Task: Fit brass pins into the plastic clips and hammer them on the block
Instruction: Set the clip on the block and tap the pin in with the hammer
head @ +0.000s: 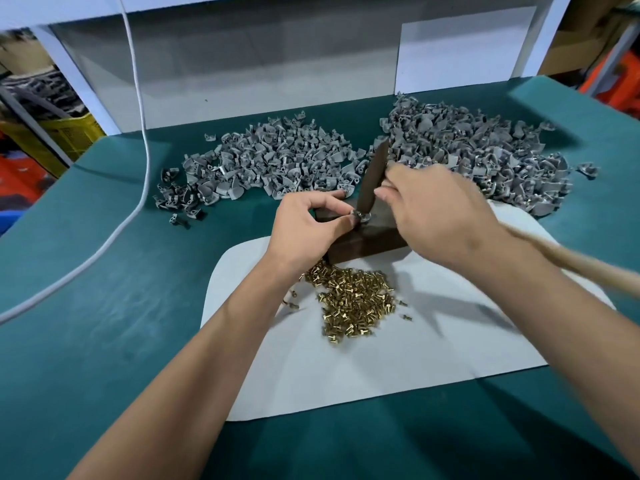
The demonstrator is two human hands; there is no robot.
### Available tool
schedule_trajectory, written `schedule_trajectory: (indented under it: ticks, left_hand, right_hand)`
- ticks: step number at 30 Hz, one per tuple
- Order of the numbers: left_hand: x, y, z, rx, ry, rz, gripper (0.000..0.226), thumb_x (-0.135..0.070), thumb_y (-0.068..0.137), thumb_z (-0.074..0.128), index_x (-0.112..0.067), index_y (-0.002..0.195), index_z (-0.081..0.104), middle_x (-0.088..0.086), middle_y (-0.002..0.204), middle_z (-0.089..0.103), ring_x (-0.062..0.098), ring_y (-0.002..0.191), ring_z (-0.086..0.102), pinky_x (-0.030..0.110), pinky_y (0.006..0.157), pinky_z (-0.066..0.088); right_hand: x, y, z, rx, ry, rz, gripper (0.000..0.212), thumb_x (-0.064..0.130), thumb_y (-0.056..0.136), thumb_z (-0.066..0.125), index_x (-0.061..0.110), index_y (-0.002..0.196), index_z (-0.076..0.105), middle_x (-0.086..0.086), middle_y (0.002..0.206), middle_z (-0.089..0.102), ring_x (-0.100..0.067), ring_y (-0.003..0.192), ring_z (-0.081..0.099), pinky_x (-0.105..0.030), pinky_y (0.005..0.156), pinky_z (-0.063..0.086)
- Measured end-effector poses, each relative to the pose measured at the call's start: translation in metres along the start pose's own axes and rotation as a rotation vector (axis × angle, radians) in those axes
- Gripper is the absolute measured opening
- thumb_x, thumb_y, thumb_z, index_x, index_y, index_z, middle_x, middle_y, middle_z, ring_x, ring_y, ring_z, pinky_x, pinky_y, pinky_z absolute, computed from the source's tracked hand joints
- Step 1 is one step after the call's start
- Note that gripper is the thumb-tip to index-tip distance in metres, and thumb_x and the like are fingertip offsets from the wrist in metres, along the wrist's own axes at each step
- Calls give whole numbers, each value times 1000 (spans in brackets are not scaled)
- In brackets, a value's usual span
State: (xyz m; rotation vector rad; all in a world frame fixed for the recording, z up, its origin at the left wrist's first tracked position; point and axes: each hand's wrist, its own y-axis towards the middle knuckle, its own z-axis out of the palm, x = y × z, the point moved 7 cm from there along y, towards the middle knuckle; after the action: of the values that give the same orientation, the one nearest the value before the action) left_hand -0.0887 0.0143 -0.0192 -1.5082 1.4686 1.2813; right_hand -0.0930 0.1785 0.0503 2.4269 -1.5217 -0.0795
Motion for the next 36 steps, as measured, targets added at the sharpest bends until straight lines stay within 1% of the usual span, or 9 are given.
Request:
schedule_trajectory:
  ticks: [2, 5, 11, 15, 21, 25, 29, 32, 36]
  left_hand:
    - [0, -1, -1, -7, 1, -3, 8, -4, 80, 84, -11, 84, 82, 5, 118, 74, 1, 113, 67, 38, 103, 55]
    - [1, 0, -1, -6, -6, -5, 10, -6, 79, 84, -16, 81, 82, 3, 117, 75, 1, 112, 68, 39, 104, 54]
    - [-1, -2, -1, -11, 4, 2, 9, -6, 80, 85, -14, 82, 83, 3, 120, 73, 1, 113, 67, 39, 105, 53]
    - [0, 0, -1, -10, 13, -6, 8, -8, 80, 85, -15, 83, 82, 1, 122, 73, 2, 111, 68, 38, 105, 53]
    - [-1, -1, -2, -22, 37, 24, 14, -7, 79, 85, -21, 80, 83, -3, 117, 74, 0, 112, 67, 36, 104, 54]
    - [1, 1, -3, -26, 44, 59, 16, -11, 80, 85, -27, 79, 82, -5, 119, 74, 4, 117, 65, 42, 109, 49]
    - [3, 3, -5, -43, 72, 62, 7, -15, 85, 81, -22, 83, 82, -8, 121, 74, 13, 129, 57, 48, 117, 37]
    - [3, 4, -7, -44, 85, 58, 6, -15, 87, 80, -19, 83, 82, -10, 123, 73, 11, 134, 52, 48, 120, 31]
    - [1, 4, -10, -45, 71, 56, 6, -13, 86, 80, -17, 82, 82, -9, 124, 72, 11, 135, 51, 49, 121, 29]
  right_hand:
    - [-6, 6, -10, -24, -47, -14, 21, 40, 107, 39, 26, 96, 49, -2, 77, 52, -31, 71, 50, -38, 64, 39]
    - [-11, 1, -31, -311, 109, -29, 21, 36, 107, 44, 20, 103, 56, 1, 71, 51, -28, 62, 47, -36, 59, 39]
    - [-9, 5, -5, 7, -21, -46, 23, 40, 108, 38, 23, 107, 55, -6, 83, 59, -33, 74, 53, -41, 69, 45]
    - [-10, 2, -30, -305, 155, -53, 21, 36, 107, 45, 19, 106, 58, -1, 74, 56, -27, 62, 48, -34, 61, 39]
    - [-8, 2, -3, -58, 67, -43, 23, 41, 105, 43, 27, 109, 60, -6, 92, 69, -35, 84, 63, -41, 73, 49]
    - [-31, -2, -10, -13, 251, -103, 16, 43, 95, 64, 30, 86, 64, 12, 76, 66, -13, 71, 61, -31, 63, 45]
    - [-51, -13, -9, 294, 539, -174, 15, 21, 81, 85, 34, 85, 78, 13, 73, 73, 2, 60, 61, -10, 57, 45]
    - [-54, -23, 5, 481, 482, -174, 31, 6, 75, 87, 35, 84, 79, 15, 73, 74, 1, 61, 67, -9, 59, 48]
    - [-54, -27, 15, 456, 336, -185, 30, 13, 71, 92, 31, 91, 81, 18, 80, 75, 7, 75, 67, -4, 68, 44]
